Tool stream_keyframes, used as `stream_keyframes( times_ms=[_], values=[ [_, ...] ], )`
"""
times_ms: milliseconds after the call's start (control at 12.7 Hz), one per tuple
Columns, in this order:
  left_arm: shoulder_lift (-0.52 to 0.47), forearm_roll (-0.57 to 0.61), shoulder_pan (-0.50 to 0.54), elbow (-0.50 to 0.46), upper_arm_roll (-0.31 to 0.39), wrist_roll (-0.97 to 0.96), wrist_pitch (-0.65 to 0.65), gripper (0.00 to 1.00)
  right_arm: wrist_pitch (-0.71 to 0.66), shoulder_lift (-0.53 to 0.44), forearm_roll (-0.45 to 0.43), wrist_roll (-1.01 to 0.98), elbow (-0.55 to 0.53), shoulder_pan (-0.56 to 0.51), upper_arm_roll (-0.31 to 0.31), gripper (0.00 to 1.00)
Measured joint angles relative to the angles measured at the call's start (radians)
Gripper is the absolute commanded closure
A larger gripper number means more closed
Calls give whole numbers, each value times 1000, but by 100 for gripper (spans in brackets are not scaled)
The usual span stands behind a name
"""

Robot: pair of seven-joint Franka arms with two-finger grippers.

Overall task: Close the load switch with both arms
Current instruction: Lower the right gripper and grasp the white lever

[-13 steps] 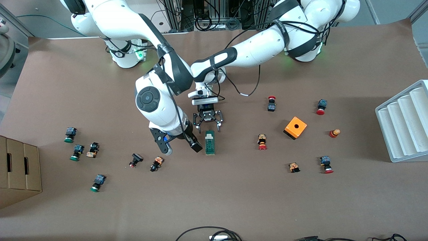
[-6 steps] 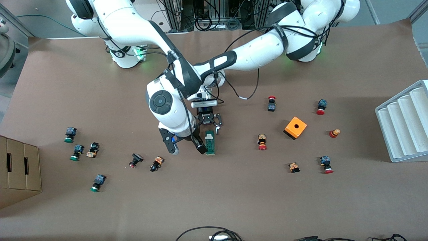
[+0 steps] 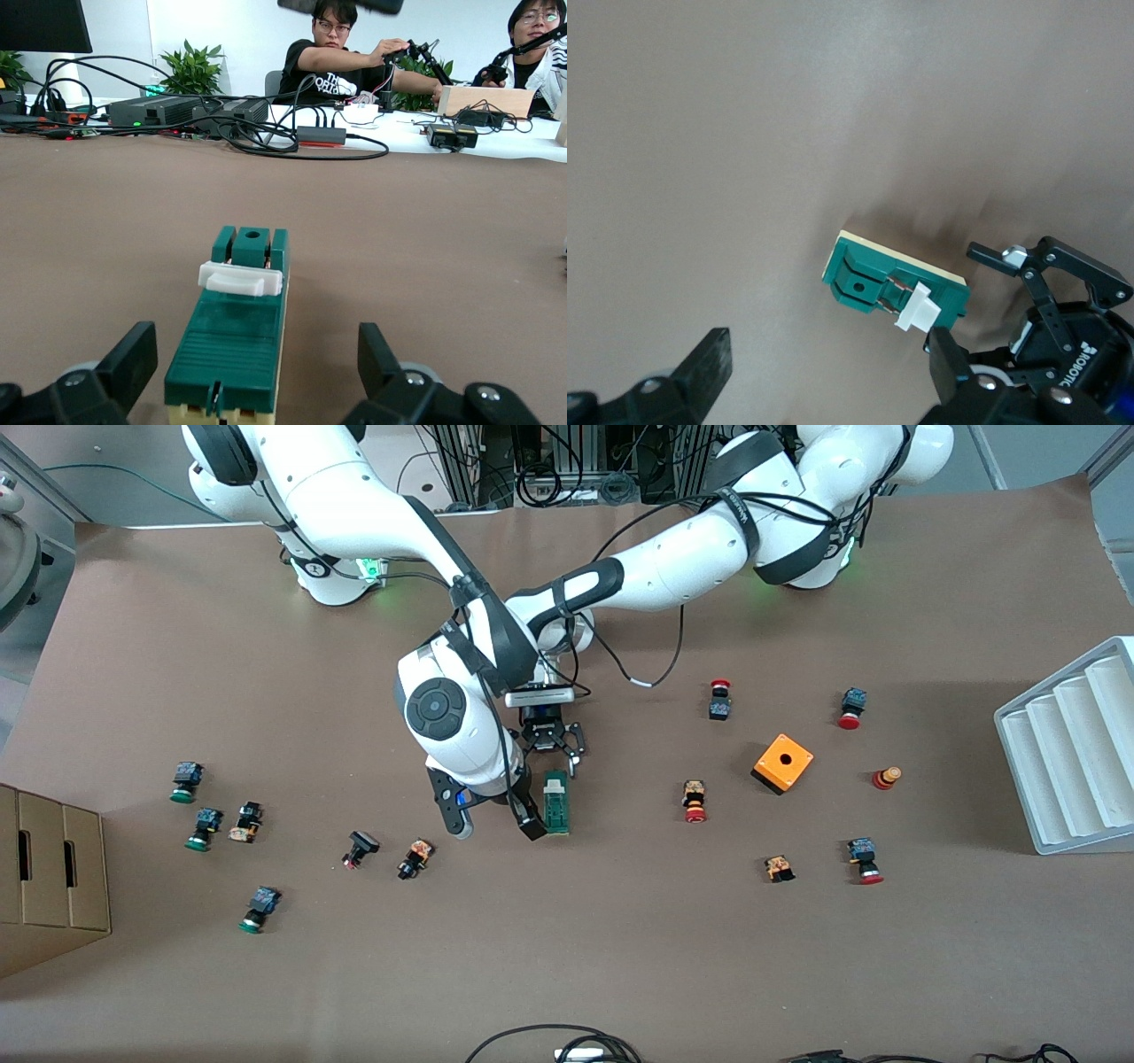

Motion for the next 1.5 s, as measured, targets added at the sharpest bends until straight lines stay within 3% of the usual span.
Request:
stream_keyframes(
  times_ms=[788, 1024, 1261, 1497],
  values=[
    [14, -6, -9, -6, 2, -16, -28, 1, 40, 40, 14, 93, 4, 27, 0, 0],
    [14, -7, -7, -8, 2, -16, -34, 5, 50, 53, 14, 100, 5, 43, 1, 4],
    [14, -7, 3, -22, 2, -17, -39, 17, 65, 64, 14, 105, 6, 52, 1, 8],
    [14, -7, 3, -23, 2, -17, -40, 19, 70, 74, 14, 108, 6, 59, 1, 12]
  ],
)
